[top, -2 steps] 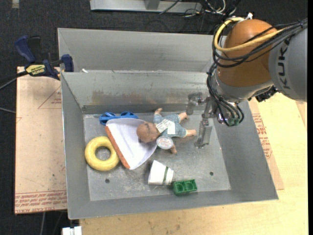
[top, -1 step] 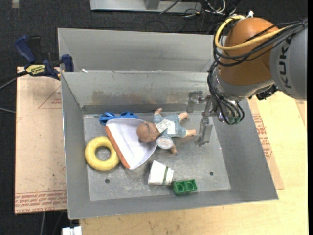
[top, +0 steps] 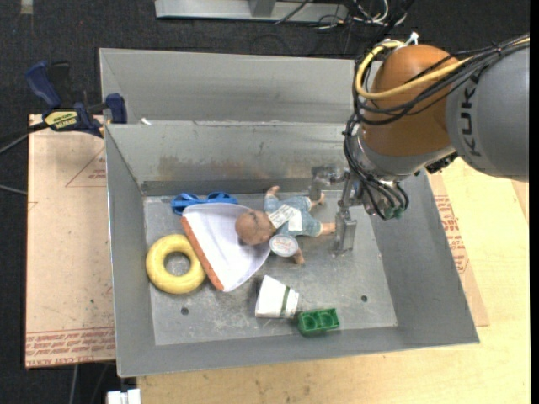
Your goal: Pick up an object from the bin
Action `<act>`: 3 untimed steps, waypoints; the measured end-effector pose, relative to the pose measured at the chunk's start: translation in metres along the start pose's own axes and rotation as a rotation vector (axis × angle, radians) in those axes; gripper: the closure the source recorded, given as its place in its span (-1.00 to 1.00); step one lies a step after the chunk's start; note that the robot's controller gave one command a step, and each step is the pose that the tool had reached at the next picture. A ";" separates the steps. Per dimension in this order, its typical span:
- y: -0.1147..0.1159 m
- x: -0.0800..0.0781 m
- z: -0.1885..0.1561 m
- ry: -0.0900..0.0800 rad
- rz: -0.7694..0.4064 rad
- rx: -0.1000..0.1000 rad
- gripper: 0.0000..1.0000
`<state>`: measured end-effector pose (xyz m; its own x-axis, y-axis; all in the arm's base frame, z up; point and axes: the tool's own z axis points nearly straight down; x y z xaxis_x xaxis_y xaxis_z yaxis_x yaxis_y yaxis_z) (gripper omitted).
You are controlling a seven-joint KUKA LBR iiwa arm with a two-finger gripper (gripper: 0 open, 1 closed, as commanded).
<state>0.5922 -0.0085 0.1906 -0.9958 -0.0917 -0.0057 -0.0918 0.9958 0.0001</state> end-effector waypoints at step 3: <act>0.015 -0.009 0.077 0.000 0.126 0.000 -1.00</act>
Offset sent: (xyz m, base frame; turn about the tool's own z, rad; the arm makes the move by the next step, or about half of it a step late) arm 0.0149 0.0218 -0.1005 -0.0532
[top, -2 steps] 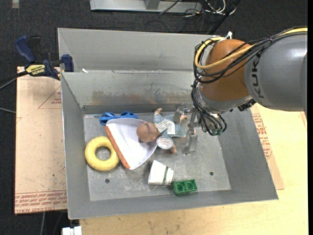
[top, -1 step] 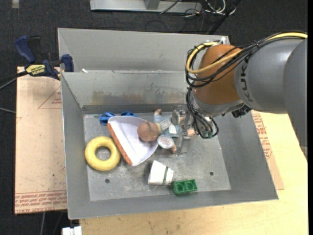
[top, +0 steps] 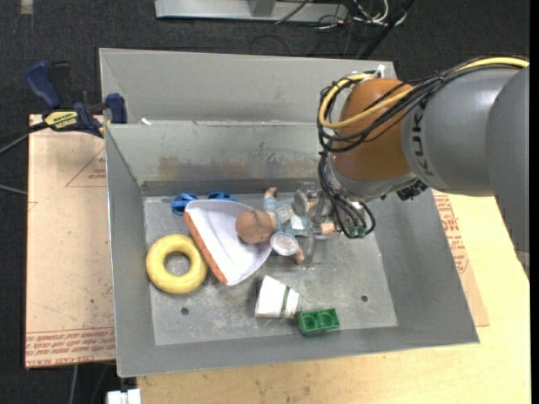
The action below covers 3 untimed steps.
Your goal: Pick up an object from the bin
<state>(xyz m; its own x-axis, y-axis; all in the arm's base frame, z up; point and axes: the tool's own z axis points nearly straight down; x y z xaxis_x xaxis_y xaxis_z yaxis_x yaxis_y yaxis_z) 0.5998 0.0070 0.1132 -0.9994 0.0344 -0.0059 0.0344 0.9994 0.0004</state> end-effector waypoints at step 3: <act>0.042 -0.005 0.004 -0.003 -0.062 0.001 -1.00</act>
Offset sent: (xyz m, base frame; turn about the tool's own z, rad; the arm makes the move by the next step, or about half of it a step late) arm 0.0131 0.0074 0.0044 -0.0507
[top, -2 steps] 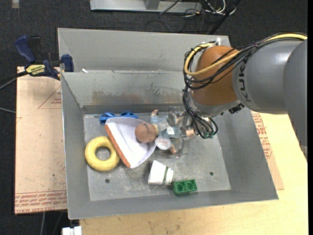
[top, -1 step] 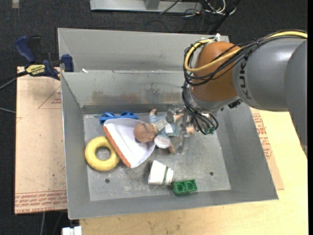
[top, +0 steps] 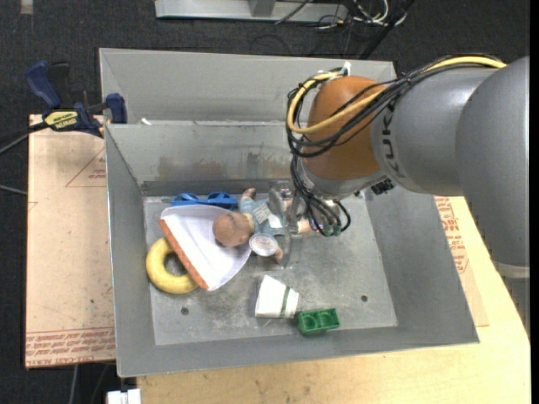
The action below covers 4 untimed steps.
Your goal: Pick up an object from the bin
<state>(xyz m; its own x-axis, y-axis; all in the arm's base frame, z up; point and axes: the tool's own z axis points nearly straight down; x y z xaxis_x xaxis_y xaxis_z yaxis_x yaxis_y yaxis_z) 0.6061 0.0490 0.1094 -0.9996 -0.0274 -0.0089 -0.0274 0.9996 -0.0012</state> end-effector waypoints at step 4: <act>0.073 0.040 -0.090 -0.008 -0.129 0.000 1.00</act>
Offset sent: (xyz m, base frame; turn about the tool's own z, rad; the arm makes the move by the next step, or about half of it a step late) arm 0.0000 0.0000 0.0000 0.0000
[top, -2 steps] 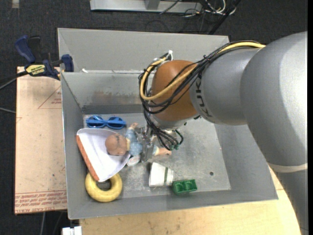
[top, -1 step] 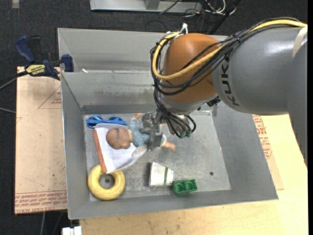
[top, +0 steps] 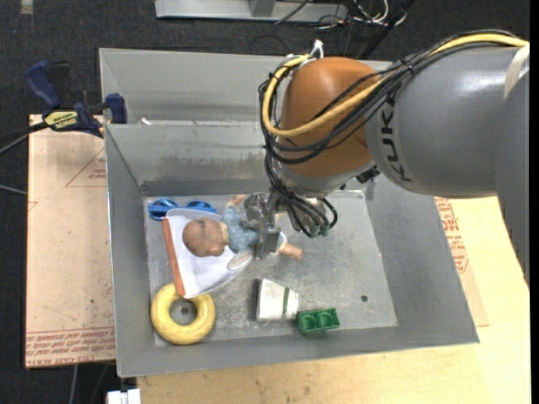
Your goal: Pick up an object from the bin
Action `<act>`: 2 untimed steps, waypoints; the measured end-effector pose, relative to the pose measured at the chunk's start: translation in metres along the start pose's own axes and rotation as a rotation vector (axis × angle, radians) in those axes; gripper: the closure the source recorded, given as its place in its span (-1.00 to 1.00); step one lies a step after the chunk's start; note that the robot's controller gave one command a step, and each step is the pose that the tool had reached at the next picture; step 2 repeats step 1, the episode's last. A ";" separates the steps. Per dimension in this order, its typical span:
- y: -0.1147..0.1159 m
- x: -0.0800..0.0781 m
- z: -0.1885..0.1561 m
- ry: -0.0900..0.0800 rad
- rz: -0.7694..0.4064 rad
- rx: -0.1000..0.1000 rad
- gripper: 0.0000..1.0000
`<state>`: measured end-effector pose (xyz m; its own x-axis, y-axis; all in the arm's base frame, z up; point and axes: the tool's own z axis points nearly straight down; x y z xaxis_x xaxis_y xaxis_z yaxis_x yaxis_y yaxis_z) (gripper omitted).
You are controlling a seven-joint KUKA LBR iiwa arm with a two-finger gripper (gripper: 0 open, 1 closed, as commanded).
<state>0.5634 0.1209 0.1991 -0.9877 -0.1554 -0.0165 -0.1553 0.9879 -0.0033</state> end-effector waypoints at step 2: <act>0.002 -0.002 -0.059 -0.002 0.028 -0.001 1.00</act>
Offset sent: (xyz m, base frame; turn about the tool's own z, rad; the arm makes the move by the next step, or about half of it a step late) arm 0.0000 0.0000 0.0000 0.0000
